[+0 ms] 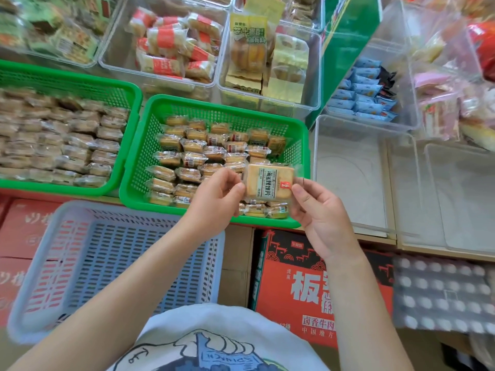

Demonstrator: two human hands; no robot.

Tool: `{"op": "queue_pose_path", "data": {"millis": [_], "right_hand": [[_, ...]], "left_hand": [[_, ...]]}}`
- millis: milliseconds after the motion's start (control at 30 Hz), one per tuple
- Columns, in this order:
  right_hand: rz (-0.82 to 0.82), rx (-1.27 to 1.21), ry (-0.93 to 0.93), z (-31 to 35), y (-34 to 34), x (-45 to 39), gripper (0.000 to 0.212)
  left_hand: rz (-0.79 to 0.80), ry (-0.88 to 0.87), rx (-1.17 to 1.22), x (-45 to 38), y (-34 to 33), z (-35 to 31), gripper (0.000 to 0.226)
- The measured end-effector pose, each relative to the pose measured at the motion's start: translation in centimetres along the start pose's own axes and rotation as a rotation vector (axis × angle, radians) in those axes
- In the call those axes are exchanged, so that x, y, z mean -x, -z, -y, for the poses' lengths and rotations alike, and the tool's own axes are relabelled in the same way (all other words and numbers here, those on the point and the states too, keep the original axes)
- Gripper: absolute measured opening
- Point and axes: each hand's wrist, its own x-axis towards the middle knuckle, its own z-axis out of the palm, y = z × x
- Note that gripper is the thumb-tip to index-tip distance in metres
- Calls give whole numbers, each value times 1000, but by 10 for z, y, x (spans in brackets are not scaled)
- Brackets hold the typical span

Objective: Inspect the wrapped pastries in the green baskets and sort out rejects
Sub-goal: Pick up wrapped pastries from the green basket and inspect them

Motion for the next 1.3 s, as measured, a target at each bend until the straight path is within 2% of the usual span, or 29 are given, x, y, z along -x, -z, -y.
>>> {"op": "queue_pose_path", "data": {"millis": [100,233,367,433,500,600,700,1000,1133,1300], "right_hand": [[-44,-28,-19,-2,1,-3,28],[-164,38,18,-7,4,-6,2],[-210,152,92,-10,0,-7,12],[-216,134,103,-11,-3,-8,14],[-201,104,109,-9,-5,-9,14],[-113,37,112,-7,-4,-12,14],[-41,-71,73,-7,0,-16,15],[6,-372,-80,-16,7,-24,13],[-40,-244,-124,-21,9,-32,21],[43,-140,-140,-22,14,-40,44]], "left_hand": [[3,-31,-53,-3,-7,1,14],[7,-62,-63,-7,-10,2,13],[41,51,220,-7,-11,-1,14],[99,141,407,-7,-9,-2,19],[150,191,484,-8,-7,-3,23],[154,213,461,-12,-5,-3,21],[141,161,471,-17,-5,-1,18],[195,127,652,-29,-3,0,15],[180,156,682,-32,-6,1,12],[170,188,673,-37,-7,5,9]]}}
